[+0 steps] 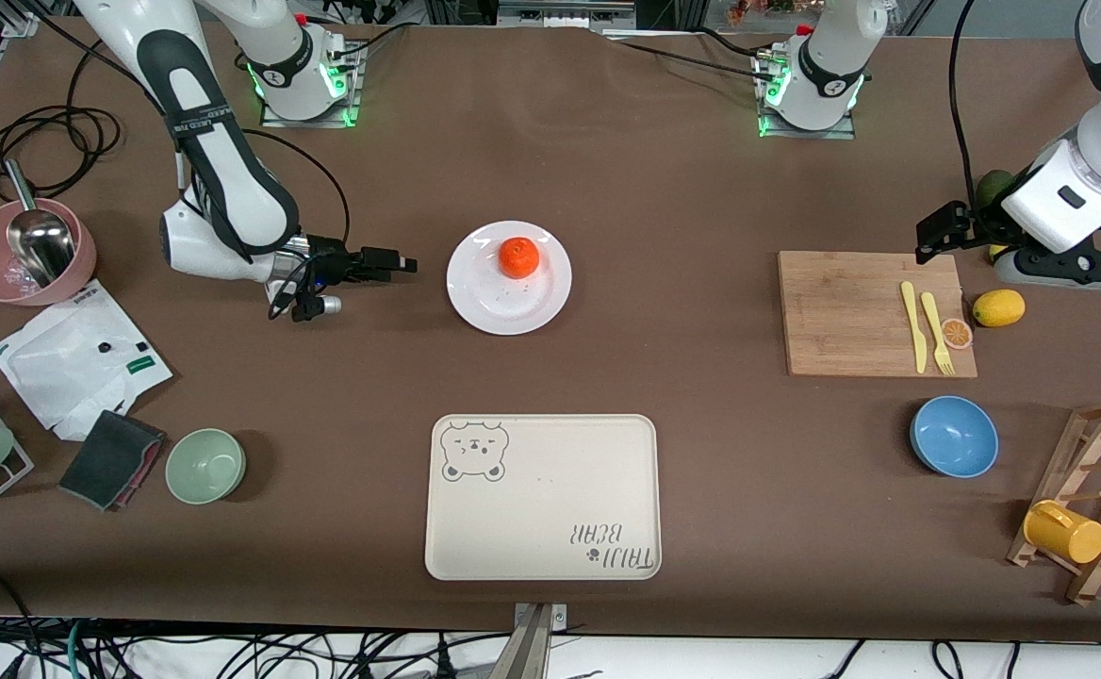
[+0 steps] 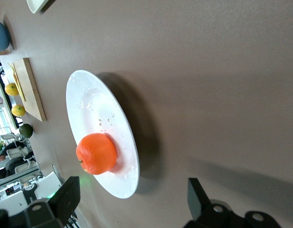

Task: Place orange and plate with both arms
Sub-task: 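Grip the white plate rim with the right gripper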

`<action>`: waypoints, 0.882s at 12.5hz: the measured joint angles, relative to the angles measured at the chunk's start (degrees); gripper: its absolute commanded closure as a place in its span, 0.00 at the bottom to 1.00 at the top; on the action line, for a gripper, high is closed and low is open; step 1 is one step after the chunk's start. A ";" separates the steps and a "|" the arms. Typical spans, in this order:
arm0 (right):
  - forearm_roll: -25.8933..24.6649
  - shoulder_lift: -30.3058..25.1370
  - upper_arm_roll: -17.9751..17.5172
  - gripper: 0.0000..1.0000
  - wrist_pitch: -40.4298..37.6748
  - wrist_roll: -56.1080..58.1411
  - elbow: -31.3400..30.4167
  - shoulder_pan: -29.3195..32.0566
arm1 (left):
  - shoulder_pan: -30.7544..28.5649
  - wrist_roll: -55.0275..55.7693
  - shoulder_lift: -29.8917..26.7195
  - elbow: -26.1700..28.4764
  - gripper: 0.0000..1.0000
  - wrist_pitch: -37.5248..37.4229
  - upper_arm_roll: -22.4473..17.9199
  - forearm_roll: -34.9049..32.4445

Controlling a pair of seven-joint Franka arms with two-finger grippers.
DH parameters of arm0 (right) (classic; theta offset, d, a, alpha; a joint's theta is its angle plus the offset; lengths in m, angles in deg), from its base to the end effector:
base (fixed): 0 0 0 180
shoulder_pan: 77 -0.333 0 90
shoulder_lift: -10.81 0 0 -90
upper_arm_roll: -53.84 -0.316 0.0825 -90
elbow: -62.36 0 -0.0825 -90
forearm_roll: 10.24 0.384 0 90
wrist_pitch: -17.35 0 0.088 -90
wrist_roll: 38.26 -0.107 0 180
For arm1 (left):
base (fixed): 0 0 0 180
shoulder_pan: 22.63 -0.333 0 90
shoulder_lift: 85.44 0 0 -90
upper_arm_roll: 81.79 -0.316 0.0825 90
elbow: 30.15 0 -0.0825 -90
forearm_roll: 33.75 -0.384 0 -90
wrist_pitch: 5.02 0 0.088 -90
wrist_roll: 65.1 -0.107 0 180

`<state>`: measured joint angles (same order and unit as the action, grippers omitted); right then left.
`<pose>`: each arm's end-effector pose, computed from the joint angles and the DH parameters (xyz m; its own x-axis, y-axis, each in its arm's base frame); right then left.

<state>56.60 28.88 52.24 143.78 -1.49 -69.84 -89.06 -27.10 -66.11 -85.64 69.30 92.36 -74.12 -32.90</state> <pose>0.4722 0.1473 0.1924 0.9802 0.0308 -0.1956 -0.1221 -0.6835 -0.7197 0.5572 -0.0327 0.5592 0.9969 -0.0715 -0.0324 -0.0710 -0.9974 0.0147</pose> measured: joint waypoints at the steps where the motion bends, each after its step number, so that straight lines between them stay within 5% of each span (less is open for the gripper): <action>1: 1.19 0.22 -0.23 0.00 0.49 0.29 0.00 -0.01 | -0.02 0.00 0.00 0.00 0.00 0.00 0.00 0.00; 11: 10.18 3.43 -4.52 0.01 9.56 0.61 -0.01 -4.62 | -0.07 0.00 0.02 0.00 0.00 0.00 0.00 0.00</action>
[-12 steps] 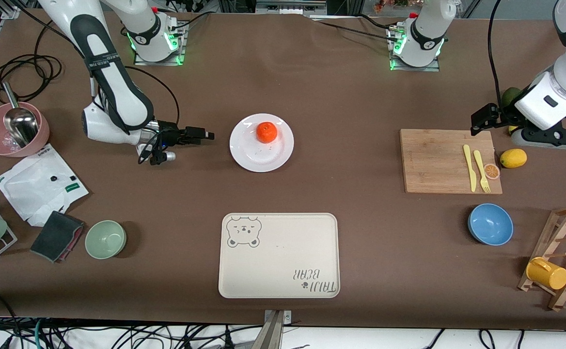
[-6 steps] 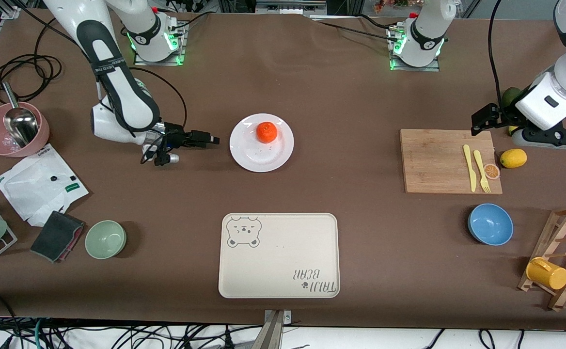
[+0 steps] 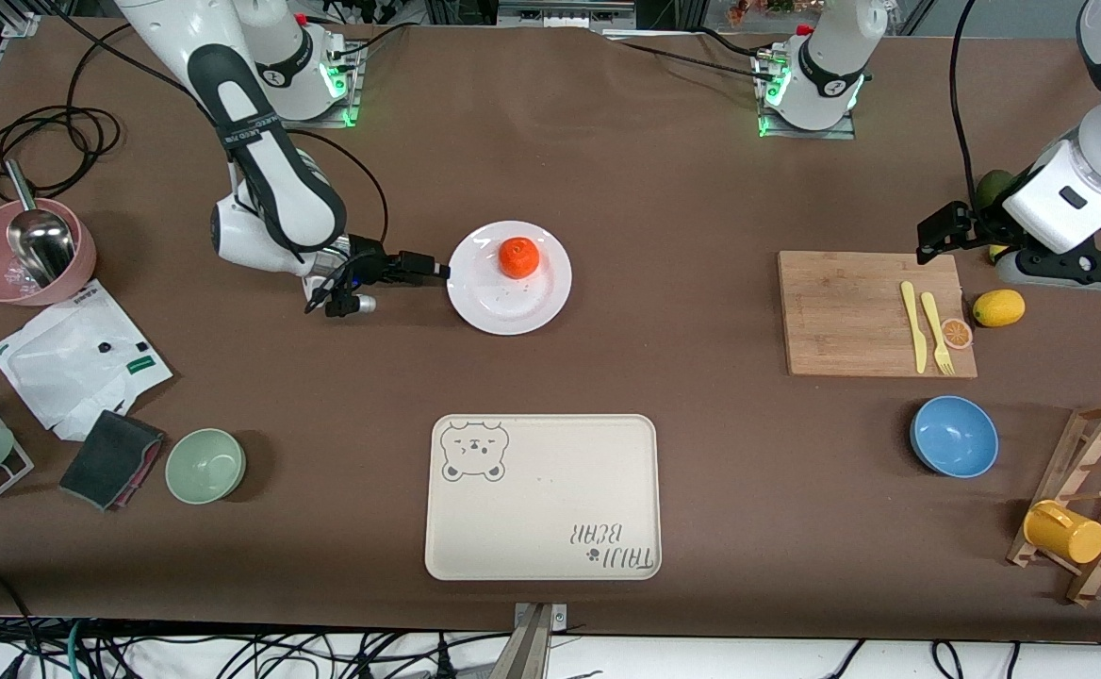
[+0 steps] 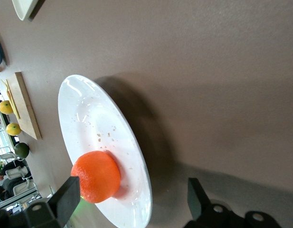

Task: Place orange and plate with both arms
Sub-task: 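Grip the white plate rim with the right gripper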

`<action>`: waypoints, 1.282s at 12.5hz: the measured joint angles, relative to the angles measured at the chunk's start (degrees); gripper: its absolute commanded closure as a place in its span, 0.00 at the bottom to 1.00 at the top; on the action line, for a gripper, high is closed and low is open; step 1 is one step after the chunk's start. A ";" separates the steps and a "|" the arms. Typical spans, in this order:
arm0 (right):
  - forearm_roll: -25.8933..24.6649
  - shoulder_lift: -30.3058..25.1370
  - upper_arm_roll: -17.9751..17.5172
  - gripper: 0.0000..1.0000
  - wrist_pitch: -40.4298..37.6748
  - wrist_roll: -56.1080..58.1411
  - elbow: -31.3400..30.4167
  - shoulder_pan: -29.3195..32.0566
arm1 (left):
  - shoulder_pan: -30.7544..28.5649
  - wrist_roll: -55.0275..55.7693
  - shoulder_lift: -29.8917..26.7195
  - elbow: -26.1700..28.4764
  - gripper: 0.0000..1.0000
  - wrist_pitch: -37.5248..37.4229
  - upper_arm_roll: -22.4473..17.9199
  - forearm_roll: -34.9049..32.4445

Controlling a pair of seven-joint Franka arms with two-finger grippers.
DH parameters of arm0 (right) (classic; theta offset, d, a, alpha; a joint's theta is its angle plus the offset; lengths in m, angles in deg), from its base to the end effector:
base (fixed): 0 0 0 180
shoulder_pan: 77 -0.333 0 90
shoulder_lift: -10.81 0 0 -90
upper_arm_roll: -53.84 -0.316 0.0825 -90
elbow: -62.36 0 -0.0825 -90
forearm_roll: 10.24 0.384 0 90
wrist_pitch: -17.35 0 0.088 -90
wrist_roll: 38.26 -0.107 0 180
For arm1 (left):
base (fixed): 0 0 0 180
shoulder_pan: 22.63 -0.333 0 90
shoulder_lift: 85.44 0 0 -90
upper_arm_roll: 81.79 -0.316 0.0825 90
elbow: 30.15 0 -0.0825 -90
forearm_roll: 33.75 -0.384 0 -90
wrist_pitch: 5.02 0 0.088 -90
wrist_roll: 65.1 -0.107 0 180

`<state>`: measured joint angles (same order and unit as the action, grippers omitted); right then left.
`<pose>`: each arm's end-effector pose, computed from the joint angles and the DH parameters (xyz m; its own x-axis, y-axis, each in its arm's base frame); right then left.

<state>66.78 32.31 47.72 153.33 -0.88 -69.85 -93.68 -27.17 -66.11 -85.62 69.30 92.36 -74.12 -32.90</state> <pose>0.4519 0.2048 0.1656 0.9807 -0.0432 -0.1908 -0.1670 -0.6927 -0.7017 0.5573 -0.0320 0.5590 0.9970 -0.0702 -0.0328 -0.0698 -0.9975 0.0148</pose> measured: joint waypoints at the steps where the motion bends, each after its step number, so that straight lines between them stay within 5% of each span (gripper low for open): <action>1: 0.89 0.30 -0.37 0.01 0.95 0.05 0.00 -0.44 | 0.00 0.00 0.00 0.00 0.00 -0.03 0.00 0.00; 11: 6.06 1.89 -3.06 0.24 5.43 1.23 0.25 -2.45 | 0.00 0.00 0.00 0.00 0.00 -1.09 0.00 0.00; 16: 11.02 3.73 -3.36 0.52 5.56 7.09 0.25 -2.64 | 0.00 0.00 0.00 0.00 0.00 -1.18 0.00 0.00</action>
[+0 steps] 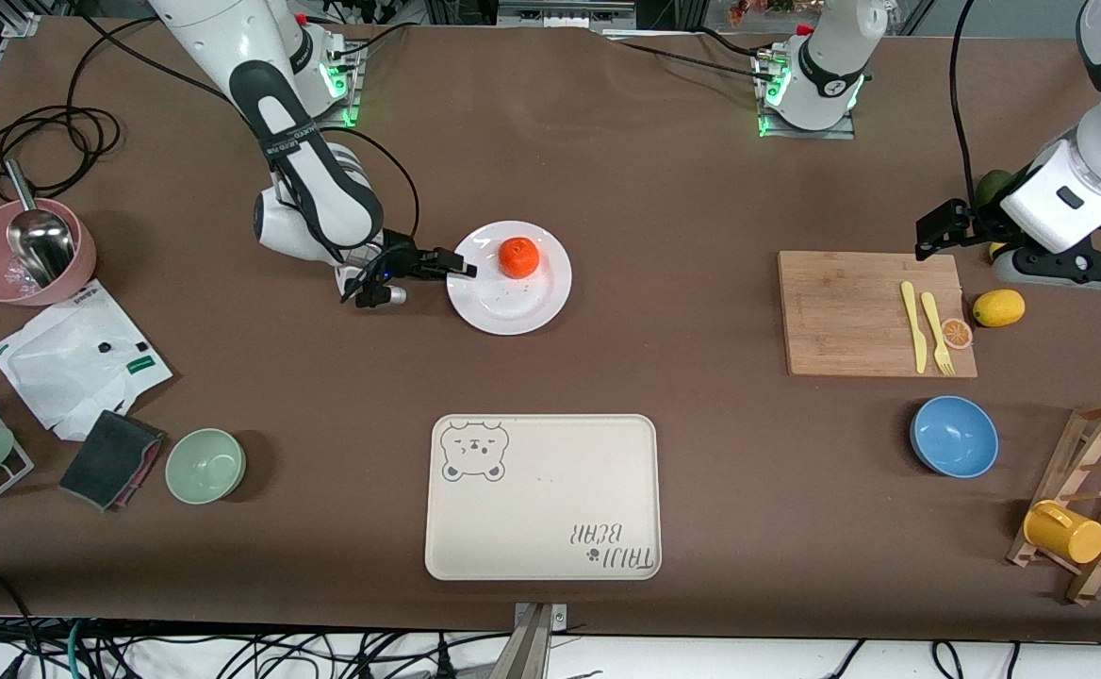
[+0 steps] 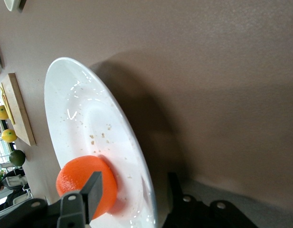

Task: Place orange and plate with both arms
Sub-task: 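Grip the white plate rim with the right gripper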

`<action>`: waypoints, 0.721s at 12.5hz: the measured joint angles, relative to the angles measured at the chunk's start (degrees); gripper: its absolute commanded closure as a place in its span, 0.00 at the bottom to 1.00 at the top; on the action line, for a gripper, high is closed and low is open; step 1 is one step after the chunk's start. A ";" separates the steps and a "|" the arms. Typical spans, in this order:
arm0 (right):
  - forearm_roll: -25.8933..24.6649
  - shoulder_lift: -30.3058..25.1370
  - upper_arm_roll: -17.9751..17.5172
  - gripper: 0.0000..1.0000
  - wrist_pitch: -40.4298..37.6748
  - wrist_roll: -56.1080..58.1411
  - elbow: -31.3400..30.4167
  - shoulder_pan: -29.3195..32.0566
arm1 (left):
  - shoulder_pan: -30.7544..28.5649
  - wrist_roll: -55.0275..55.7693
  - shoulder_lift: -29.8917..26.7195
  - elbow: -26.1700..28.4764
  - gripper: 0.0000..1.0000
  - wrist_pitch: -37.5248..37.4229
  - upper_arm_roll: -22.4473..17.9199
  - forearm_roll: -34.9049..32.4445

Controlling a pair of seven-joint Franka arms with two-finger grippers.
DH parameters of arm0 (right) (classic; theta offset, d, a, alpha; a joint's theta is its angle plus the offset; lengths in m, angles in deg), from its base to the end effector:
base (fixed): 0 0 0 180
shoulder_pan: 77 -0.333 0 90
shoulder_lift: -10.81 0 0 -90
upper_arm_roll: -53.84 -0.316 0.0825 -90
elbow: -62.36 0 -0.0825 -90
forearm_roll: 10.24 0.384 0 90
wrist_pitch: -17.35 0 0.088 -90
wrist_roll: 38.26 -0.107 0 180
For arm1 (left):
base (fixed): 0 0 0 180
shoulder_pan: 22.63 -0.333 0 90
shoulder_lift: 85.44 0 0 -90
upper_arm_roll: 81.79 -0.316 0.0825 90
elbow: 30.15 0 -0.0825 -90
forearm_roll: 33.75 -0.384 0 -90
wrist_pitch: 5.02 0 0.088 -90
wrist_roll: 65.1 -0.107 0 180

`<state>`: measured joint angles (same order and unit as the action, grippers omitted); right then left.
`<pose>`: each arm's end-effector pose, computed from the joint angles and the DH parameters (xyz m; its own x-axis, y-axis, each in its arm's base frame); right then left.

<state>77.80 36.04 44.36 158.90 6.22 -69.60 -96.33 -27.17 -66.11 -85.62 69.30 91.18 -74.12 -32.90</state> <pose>0.4268 0.2391 0.1369 0.9840 -0.0720 -0.1629 -0.1677 -0.6820 -0.7118 0.5550 -0.0319 0.5573 0.9961 -0.0705 -0.0533 -0.0698 -0.9974 0.0152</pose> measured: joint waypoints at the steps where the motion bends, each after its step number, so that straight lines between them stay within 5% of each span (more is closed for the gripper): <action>1: 0.14 0.05 0.00 0.58 0.01 0.25 0.02 0.00 | 0.00 0.00 0.00 0.00 0.00 -0.01 0.00 0.00; 9: 0.35 -0.03 -0.05 1.00 0.04 0.81 0.45 -0.02 | 0.00 0.00 0.00 0.00 0.00 -0.05 0.10 0.00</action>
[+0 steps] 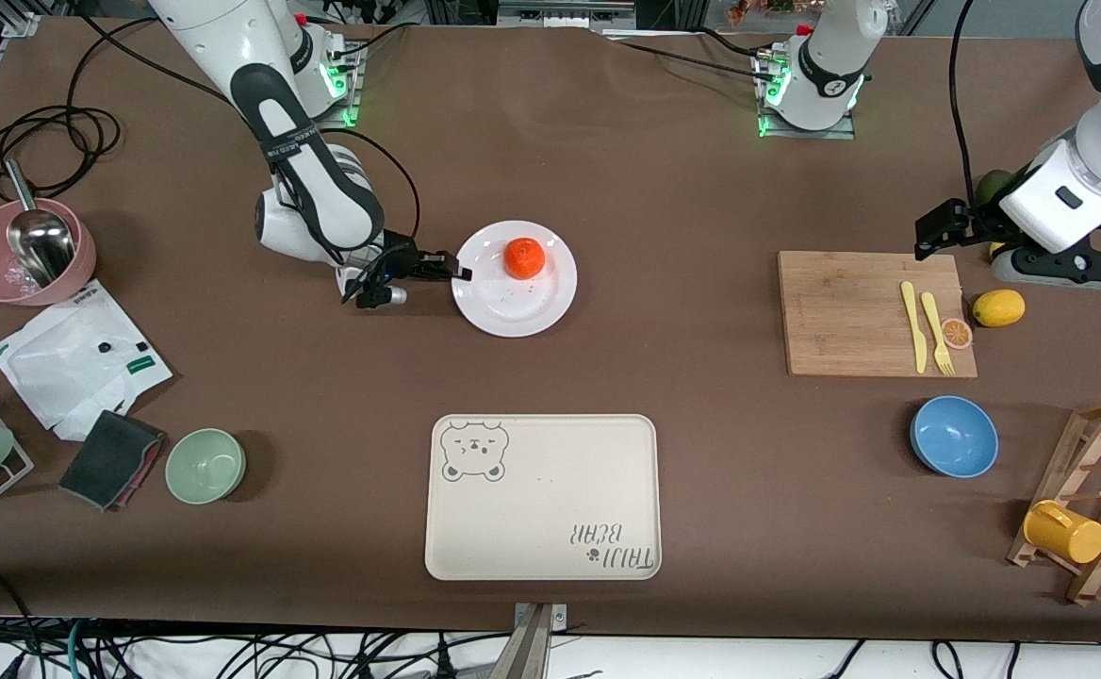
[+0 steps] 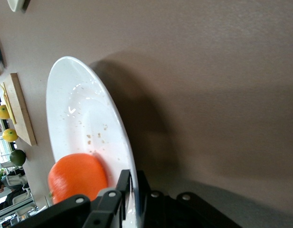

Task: Place orange and plate with both arms
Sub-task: 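Grip the white plate rim with the right gripper, then slide the plate with the right gripper onto the bear tray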

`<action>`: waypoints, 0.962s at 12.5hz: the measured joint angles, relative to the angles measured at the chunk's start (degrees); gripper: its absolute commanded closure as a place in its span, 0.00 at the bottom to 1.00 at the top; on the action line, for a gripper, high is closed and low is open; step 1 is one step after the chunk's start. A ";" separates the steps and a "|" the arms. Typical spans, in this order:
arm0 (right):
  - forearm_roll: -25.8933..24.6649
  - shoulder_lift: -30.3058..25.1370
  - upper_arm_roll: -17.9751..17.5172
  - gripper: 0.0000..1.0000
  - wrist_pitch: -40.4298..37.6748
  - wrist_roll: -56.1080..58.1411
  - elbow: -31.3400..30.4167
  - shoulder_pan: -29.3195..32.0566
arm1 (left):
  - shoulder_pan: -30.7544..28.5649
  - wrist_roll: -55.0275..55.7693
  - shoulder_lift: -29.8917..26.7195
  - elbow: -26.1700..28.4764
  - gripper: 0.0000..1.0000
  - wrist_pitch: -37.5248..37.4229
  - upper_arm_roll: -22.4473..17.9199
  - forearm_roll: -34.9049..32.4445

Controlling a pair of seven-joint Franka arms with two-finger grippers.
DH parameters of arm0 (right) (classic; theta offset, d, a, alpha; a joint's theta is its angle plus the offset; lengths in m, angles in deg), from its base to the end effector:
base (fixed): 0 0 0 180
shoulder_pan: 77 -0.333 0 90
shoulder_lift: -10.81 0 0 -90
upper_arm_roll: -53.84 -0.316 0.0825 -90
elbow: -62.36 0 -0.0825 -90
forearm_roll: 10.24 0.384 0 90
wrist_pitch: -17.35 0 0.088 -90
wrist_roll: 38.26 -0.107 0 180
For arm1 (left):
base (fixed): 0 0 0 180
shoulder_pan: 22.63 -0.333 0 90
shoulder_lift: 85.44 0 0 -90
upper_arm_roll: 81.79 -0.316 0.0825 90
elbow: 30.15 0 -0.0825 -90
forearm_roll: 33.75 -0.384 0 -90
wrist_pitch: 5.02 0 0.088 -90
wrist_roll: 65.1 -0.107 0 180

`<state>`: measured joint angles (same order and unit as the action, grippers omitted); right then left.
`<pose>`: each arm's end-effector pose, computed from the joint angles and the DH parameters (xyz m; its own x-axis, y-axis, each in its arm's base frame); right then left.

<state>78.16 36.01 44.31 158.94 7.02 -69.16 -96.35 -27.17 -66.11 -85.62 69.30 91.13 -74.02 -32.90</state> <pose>0.4297 0.2411 0.1394 0.9868 -0.0670 -0.1475 -0.1534 -0.6782 -0.7187 0.5549 -0.0328 0.5572 0.9959 -0.0722 -0.0542 -0.0715 -0.9973 0.0152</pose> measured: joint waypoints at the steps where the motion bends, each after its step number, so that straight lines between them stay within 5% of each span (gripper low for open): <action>1: 0.00 -0.03 -0.02 1.00 -0.03 0.07 0.12 0.00 | 0.00 0.00 0.00 0.00 0.00 -0.05 0.00 0.00; 12: -0.71 -0.12 1.55 1.00 0.06 -4.35 7.21 0.03 | 0.00 0.00 0.00 0.00 0.00 -0.47 0.13 0.00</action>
<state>77.45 35.89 45.86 158.99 2.67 -61.95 -96.32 -27.17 -66.11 -85.62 69.30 90.66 -73.88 -32.90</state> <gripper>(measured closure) 0.930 0.000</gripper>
